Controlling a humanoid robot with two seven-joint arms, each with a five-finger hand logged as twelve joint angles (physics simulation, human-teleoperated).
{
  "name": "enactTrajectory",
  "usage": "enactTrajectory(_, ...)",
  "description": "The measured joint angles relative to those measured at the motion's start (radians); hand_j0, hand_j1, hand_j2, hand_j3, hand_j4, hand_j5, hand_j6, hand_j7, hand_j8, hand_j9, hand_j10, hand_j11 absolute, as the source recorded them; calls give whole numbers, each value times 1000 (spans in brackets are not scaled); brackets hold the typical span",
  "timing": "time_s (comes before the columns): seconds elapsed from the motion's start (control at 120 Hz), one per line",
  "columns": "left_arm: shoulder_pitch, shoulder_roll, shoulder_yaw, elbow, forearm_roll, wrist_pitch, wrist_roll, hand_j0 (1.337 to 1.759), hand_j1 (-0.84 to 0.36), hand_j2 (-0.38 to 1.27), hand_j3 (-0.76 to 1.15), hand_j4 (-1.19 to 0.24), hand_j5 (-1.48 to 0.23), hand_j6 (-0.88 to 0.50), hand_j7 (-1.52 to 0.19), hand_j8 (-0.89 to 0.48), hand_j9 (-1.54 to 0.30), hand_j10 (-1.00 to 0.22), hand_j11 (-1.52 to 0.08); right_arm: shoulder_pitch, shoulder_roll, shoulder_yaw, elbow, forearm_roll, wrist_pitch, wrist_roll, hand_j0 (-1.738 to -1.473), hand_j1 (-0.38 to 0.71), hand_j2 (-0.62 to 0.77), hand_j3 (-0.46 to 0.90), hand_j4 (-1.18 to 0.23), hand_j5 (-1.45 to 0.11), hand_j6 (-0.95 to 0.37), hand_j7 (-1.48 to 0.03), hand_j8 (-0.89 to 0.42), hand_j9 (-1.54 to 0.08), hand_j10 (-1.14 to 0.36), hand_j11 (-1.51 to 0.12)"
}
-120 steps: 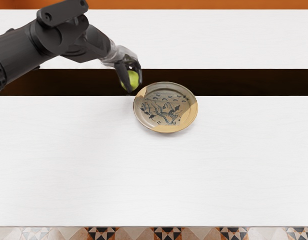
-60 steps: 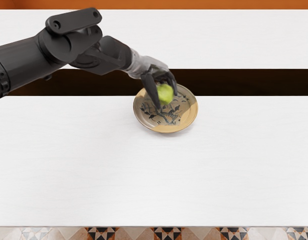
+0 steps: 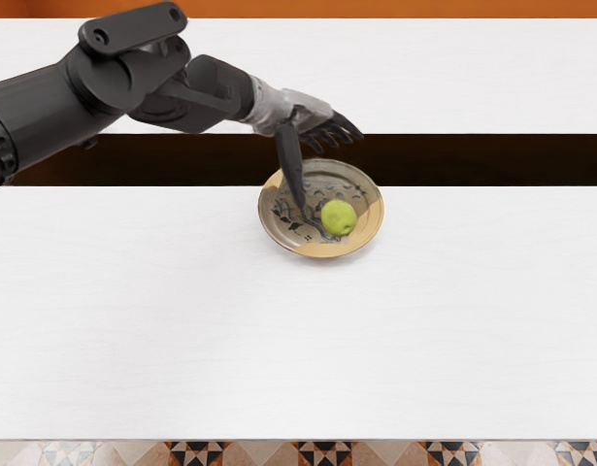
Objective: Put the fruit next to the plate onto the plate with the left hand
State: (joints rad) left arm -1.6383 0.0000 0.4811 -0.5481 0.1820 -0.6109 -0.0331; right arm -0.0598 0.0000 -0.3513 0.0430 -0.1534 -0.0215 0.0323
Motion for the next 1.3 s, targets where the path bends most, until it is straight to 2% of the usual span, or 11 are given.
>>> enactTrajectory(0.133, 4, 0, -2, -17, -20, 0, 1, 1658, 277, 16, 0, -62, -82, -42, -81, -41, -83, -72, -82, 0, 0, 0, 0, 0, 0, 0, -1658, -349, 0, 0, 0, 0, -1, 0, 0, 0, 0, 0)
enactTrajectory(0.2, 33, 3, -22, -32, -23, 0, 2, 1658, 294, 12, 0, -48, -62, -33, -62, -32, -63, -54, -62, 0, 0, 0, 0, 0, 0, 0, -1658, -349, 0, 0, 0, 0, -1, 0, 0, 0, 0, 0)
enactTrajectory(0.442, 149, 186, -185, -72, -105, 0, -7, 1658, 326, 5, 0, -21, -26, -17, -26, -16, -26, -23, -26, 0, 0, 0, 0, 0, 0, 0, -1658, -349, 0, 0, -1, 0, -1, 0, -1, 0, 0, 0)
enactTrajectory(0.5, 192, 226, -212, -72, -130, 0, -70, 1658, 330, 5, 0, -18, -22, -15, -22, -14, -22, -19, -22, 0, 0, 0, 0, 0, 0, 0, -1658, -349, 0, 0, 0, 0, -1, 0, 0, 0, 0, 0)
enactTrajectory(0.742, 336, 340, -243, -71, -158, 0, -438, 1658, 337, 3, 0, -12, -14, -11, -14, -11, -14, -12, -14, 0, 0, 0, 0, 0, 0, 0, -1658, -349, 0, 0, 0, 0, -1, 0, 0, 0, 0, 0)
enactTrajectory(0.817, 377, 368, -247, -70, -160, 0, -510, 1658, 338, 3, 0, -11, -13, -10, -13, -10, -13, -11, -13, 0, 0, 0, 0, 0, 0, 0, -1658, -349, 0, 0, 0, 0, -1, 0, 0, 0, 0, 0)
enactTrajectory(0.883, 398, 374, -249, -66, -161, 0, -542, 1658, 339, 4, 0, -10, -12, -9, -12, -9, -12, -10, -12, 0, 0, 0, 0, 0, 0, 0, -1658, -349, 0, 0, 0, 0, 0, 0, 0, 0, 0, 0)
enactTrajectory(0.975, 450, 385, -250, -59, -162, 0, -563, 1658, 340, 3, 0, -10, -12, -9, -12, -9, -12, -9, -11, 0, 0, 0, 0, 0, 0, 0, -1658, -349, 0, 0, 0, 0, -1, 0, 0, 0, 0, 0)
enactTrajectory(1.142, 552, 411, -273, -29, -160, 0, -575, 1658, 340, 4, 0, -10, -11, -9, -11, -9, -11, -9, -11, 0, 0, 0, 0, 0, 0, 0, -1658, -349, 0, 0, 0, 0, -1, 0, 0, 0, 0, 0)
enactTrajectory(1.2, 561, 441, -298, -24, -159, 0, -576, 1658, 341, 4, 0, -9, -11, -9, -11, -9, -11, -8, -11, 0, 0, 0, 0, 0, 0, 0, -1658, -349, 0, 0, 0, 0, 0, 0, 0, 0, 0, 0)
enactTrajectory(1.3, 649, 487, -354, -20, -158, 0, -577, 1658, 341, 4, 0, -8, -11, -8, -11, -8, -11, -8, -11, 0, 0, 0, 0, 0, 0, 0, -1658, -349, 0, 0, 0, 0, 0, 0, 0, 0, 0, 0)
